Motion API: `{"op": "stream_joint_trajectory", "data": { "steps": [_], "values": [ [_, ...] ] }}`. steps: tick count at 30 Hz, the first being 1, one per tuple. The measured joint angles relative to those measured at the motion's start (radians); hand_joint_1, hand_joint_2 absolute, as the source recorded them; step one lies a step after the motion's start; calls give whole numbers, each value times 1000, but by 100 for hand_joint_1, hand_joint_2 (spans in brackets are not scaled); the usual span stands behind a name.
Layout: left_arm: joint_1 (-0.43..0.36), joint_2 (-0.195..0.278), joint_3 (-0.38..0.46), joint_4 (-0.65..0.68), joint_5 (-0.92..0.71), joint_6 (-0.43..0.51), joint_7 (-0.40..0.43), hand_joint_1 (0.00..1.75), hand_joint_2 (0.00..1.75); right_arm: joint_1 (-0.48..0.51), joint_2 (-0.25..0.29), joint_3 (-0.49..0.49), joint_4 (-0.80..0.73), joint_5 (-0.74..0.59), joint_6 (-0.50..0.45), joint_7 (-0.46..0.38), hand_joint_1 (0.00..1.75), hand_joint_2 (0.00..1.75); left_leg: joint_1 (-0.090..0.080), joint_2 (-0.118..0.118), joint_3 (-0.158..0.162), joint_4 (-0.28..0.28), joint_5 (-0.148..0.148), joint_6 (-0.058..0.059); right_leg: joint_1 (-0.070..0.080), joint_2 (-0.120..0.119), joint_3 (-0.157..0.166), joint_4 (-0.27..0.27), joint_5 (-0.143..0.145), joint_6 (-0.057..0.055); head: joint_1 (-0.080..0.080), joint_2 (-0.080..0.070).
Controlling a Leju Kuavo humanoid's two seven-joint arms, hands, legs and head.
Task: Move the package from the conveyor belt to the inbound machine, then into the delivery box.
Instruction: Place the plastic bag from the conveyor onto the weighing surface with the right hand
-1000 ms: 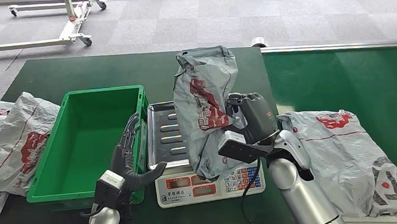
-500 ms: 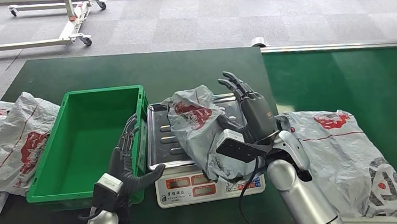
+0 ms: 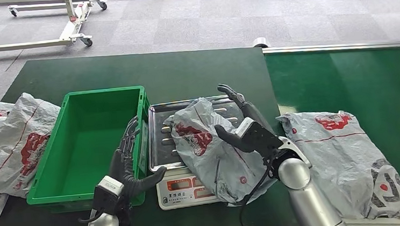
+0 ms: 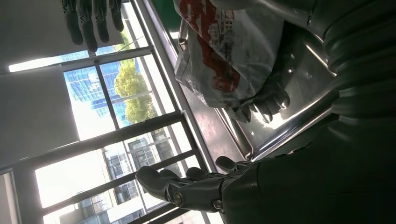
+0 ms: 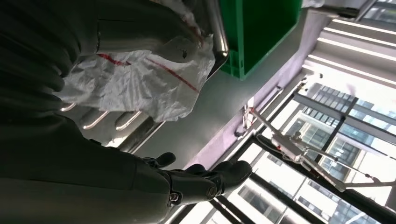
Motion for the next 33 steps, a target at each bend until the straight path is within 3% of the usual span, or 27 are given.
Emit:
{"op": "stream_joint_trajectory", "data": {
  "steps": [5, 10, 13, 20, 24, 28, 33],
  "values": [
    [-3, 0, 0, 6, -2, 2, 0, 0, 175, -24, 3, -42, 71, -188, 125, 10, 0, 175, 0, 0, 0, 0, 0, 0, 0, 0, 0, 0, 0, 0, 0, 0],
    [-5, -1, 0, 9, -11, -1, 0, 0, 175, -43, 3, -62, 121, -240, 128, -20, 0, 175, 0, 0, 0, 0, 0, 0, 0, 0, 0, 0, 0, 0, 0, 0],
    [-2, -4, 0, 8, -22, -8, 0, 0, 175, -45, 5, -74, 115, -172, -6, -62, 0, 175, 0, 0, 0, 0, 0, 0, 0, 0, 0, 0, 0, 0, 0, 0],
    [3, -17, 1, 6, -52, -33, 0, 0, 175, 6, 9, -97, -49, 243, -555, -97, 0, 175, 0, 0, 0, 0, -1, 1, 0, 0, 0, 0, -1, 0, 0, 0],
    [-2, -30, 1, 20, -98, 1, 0, 0, 175, 59, 11, -115, -150, 454, -806, -99, 0, 175, 0, 0, 0, 0, -1, 0, 0, 0, 0, 0, -1, 0, 0, 0],
    [-10, -41, 0, 33, -151, 50, 6, 0, 175, 107, 62, -188, -232, 696, -878, -160, 0, 175, 0, 1, 0, 0, -1, 0, 0, 0, -1, 0, -1, 0, 0, 0],
    [-35, -43, -21, 46, -250, 28, 39, 0, 175, 136, 151, -300, -265, 706, -881, -216, 0, 175, 0, 0, 0, 0, -1, 0, 0, 0, 0, 0, -1, 0, 0, 0]
  ]
}}
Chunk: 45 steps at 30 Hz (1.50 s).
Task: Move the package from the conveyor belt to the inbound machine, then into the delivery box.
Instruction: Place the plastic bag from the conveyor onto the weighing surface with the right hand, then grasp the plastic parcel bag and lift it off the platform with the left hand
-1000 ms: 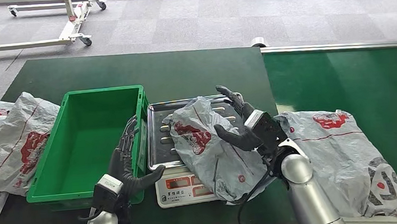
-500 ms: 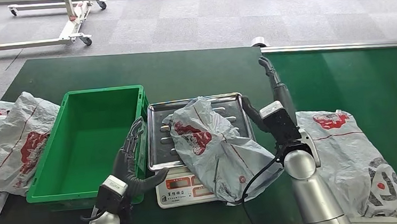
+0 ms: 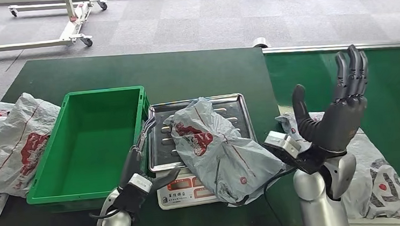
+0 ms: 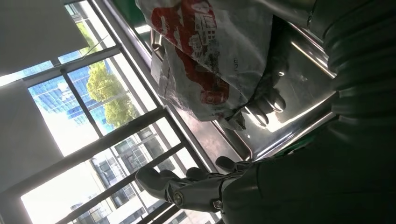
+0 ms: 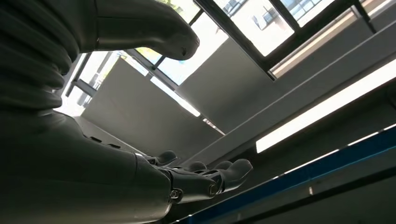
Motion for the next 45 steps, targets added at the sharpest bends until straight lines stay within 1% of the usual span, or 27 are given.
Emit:
{"op": "stream_joint_trajectory", "data": {
  "steps": [2, 5, 10, 20, 21, 22, 24, 25, 28, 30, 32, 34, 35, 45],
  "values": [
    [-21, 1, -18, 15, -20, -31, 16, 0, 175, 11, 27, -28, 0, -32, 0, -25, 0, 175, 0, 0, 0, 0, 0, 0, 0, 0, 0, 0, 0, 0, 0, 0],
    [-59, 2, -48, 57, -52, -51, 39, 0, 175, 29, 62, -60, 9, -88, 0, -66, 0, 175, 0, 0, 0, 0, 0, 0, 0, 0, 0, 0, 0, 0, 0, 0],
    [-119, 7, -97, 159, -86, -57, 48, 0, 175, 48, 84, -95, 53, -162, 0, -131, 0, 175, 0, 0, 0, 0, 0, 0, -1, 0, 0, 0, 0, 0, 0, 0],
    [-225, 4, -205, 392, -121, -68, 18, 0, 175, 65, 86, -112, 136, -209, 0, -100, 0, 175, 0, 0, 0, 0, 0, 0, -1, 1, 0, 0, 0, 0, 0, 0],
    [-233, 2, -214, 410, -123, -67, 14, 8, 175, 67, 86, -113, 139, -209, 0, -96, 0, 175, 0, 0, 0, 0, 0, 0, -1, 1, 0, 0, 0, 0, 0, 0],
    [-241, 0, -223, 429, -125, -65, 11, 33, 175, 69, 86, -114, 142, -209, 0, -92, 0, 175, 0, 0, 0, 0, 0, 0, -1, 1, 0, 0, 0, 0, 0, 0],
    [-252, -3, -239, 461, -127, -61, 6, 88, 175, 73, 86, -114, 146, -207, 0, -83, 0, 175, 0, 0, 0, 0, 0, 0, -1, 0, 0, 0, 0, 0, 0, 0],
    [-256, -5, -246, 472, -127, -59, 3, 107, 175, 74, 86, -114, 148, -206, 0, -80, 0, 175, 0, 0, 0, 0, 0, 0, -1, 0, 0, 0, 0, 0, 0, 0],
    [-265, -9, -260, 496, -125, -56, -2, 113, 175, 76, 86, -114, 153, -204, 0, -73, 0, 175, 0, 0, 0, 0, 0, 0, -1, 0, 0, 0, 0, 0, 0, 0],
    [-270, -11, -264, 506, -123, -56, -3, 136, 175, 77, 86, -114, 156, -204, 0, -70, 0, 175, 0, 0, 0, 0, 0, 0, -1, 0, 0, 0, 0, 0, 0, 0],
    [-275, -12, -267, 513, -120, -57, -4, 164, 175, 78, 86, -114, 158, -203, 0, -67, 0, 175, 0, 0, 0, 0, 0, 0, -1, 0, 0, 0, 0, 0, 0, 0],
    [-281, -13, -270, 518, -116, -57, -4, 173, 175, 78, 86, -114, 160, -201, 0, -61, 0, 175, 0, 0, 0, 0, 0, 0, -1, 0, 0, 0, 0, 0, 0, 0],
    [-284, -14, -270, 520, -115, -57, -4, 175, 175, 78, 86, -114, 161, -200, 0, -57, 0, 175, 0, 0, 0, 0, 0, 0, -1, 0, 0, 0, 0, 0, 0, 0],
    [-305, -17, -272, 532, -96, -57, -1, 175, 175, 80, 86, -114, 169, -189, 0, -38, 0, 175, 0, 0, 0, 0, 0, 0, -1, 0, 0, 0, 0, 0, 0, 0]
  ]
}}
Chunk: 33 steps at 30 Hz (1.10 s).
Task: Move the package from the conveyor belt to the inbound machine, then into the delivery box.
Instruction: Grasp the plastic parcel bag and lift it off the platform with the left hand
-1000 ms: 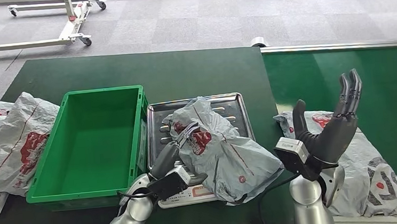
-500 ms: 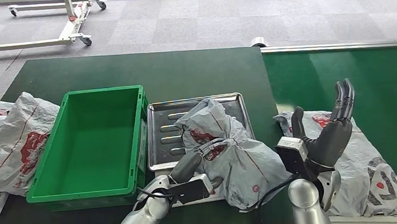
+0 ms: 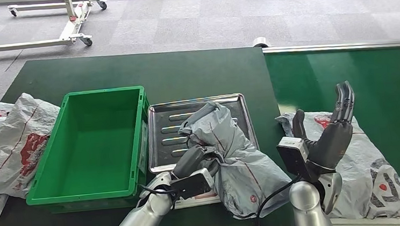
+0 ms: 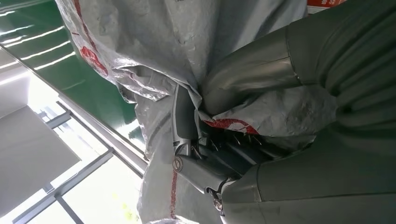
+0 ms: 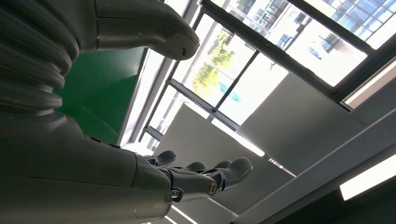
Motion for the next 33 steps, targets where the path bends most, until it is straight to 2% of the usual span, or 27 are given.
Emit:
{"op": "stream_joint_trajectory", "data": {
  "steps": [8, 14, 20, 24, 33],
  "values": [
    [-1, 1, 0, -5, 25, 31, 5, 175, 175, 2, 0, 0, 7, 4, 0, 16, 0, 175, 0, 0, 0, 0, 0, 0, 0, 0, 0, 0, 0, 0, 0, 0],
    [1, 11, 11, -27, 23, 154, 21, 175, 175, 7, -1, 0, 7, 4, 0, 16, 0, 175, 0, 0, 0, 0, 0, 0, 0, 0, 0, 0, 0, 0, 0, 0],
    [1, 28, 40, -62, 2, 230, 38, 175, 175, 11, -2, -1, 7, 16, 0, 27, 0, 175, 0, 0, 0, 0, 0, 0, 0, 0, 0, 0, 0, 0, 0, 0],
    [5, 45, 76, -111, -8, 300, 54, 175, 175, 14, -2, -2, 11, 27, 0, 34, 0, 175, 0, 0, 0, 0, 0, 0, 0, 0, 0, 0, 0, 0, 0, 0],
    [12, 95, 145, -194, -92, 369, 115, 175, 175, 17, -5, -6, 31, 33, 0, 28, 0, 175, 0, 0, 0, 0, 1, -1, 2, 0, 0, 0, 0, 0, 0, 0]
  ]
}}
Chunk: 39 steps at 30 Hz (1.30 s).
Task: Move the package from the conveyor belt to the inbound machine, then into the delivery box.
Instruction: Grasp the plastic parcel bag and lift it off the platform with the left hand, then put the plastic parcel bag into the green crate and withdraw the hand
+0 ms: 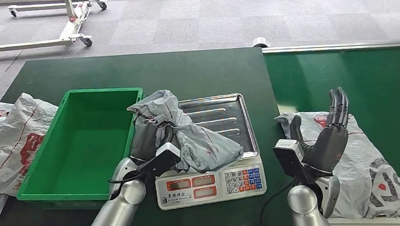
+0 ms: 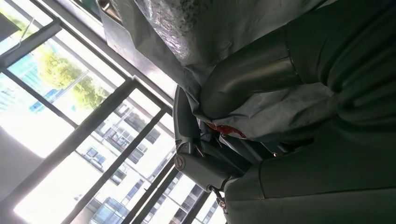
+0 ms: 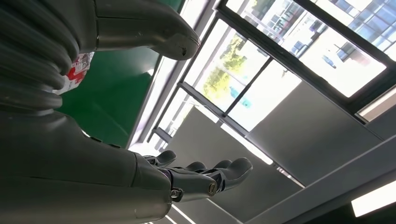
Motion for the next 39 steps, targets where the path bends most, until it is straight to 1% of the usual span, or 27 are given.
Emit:
{"op": "stream_joint_trajectory", "data": {
  "steps": [4, 9, 11, 16, 23, 25, 28, 30, 32, 35, 39],
  "values": [
    [0, 7, 10, -9, -25, 31, 15, 175, 175, 1, 0, -3, 7, 2, 0, 0, 0, 175, 0, 0, 0, 0, 0, 0, 0, 0, 0, 0, 0, 0, 0, 0],
    [-7, 20, 49, -8, -96, 164, 74, 175, 175, 7, 0, -8, 8, 1, 0, 2, 0, 175, 0, 0, 0, 0, 0, 0, 0, 0, 0, 0, 0, 0, 0, 0],
    [-13, 26, 67, -6, -110, 190, 87, 175, 175, 10, -1, -9, 8, 1, 0, 3, 0, 175, 0, 1, 1, 0, 0, 0, 0, 0, 0, 0, 0, 0, 0, 0],
    [-21, 39, 92, 0, -117, 195, 94, 175, 175, 16, -2, -10, 8, 0, 0, 3, 0, 175, 0, 1, 1, 0, 1, -1, 1, 1, 0, 0, 0, -1, 0, 0],
    [-22, 43, 97, 1, -130, 207, 103, 175, 175, 18, -2, -10, 8, 1, 0, 3, 0, 175, 0, 1, 1, 0, 1, -1, 1, 1, 0, 0, 1, -1, 0, 0],
    [-24, 45, 103, 8, -188, 261, 143, 175, 175, 20, -3, -10, 8, 3, 0, 6, 0, 175, 0, 1, 1, 0, 1, -1, 1, 1, 0, 0, 1, -1, 0, 0],
    [-39, 50, 127, 33, -326, 388, 255, 175, 175, 25, -3, -10, 8, 10, 0, 14, 0, 175, 0, 2, 1, 0, 1, -1, 1, 1, 0, 0, 1, -1, 0, 0],
    [-51, 57, 155, 52, -401, 456, 323, 175, 175, 28, -3, -10, 8, 18, 0, 21, 0, 175, 1, 2, 1, 0, 1, -1, 1, 1, 0, 0, 1, -1, 0, 0],
    [-60, 61, 198, 65, -458, 495, 358, 175, 175, 29, -3, -10, 8, 25, 0, 25, 0, 175, 1, 2, 1, 0, 1, -2, 2, 1, 0, 0, 1, -2, 0, 0],
    [-70, 58, 293, 71, -507, 508, 339, 175, 175, 29, -3, -10, 8, 37, 0, 30, 0, 175, 2, 2, 1, 0, 1, -2, 3, 2, -1, 0, 1, -3, 0, 0],
    [-92, 40, 437, 70, -571, 510, 307, 175, 175, 29, -3, -10, 8, 43, 0, 36, 0, 175, 2, 3, 1, 0, 1, -3, 3, 2, -1, 0, 1, -3, 0, 0]
  ]
}}
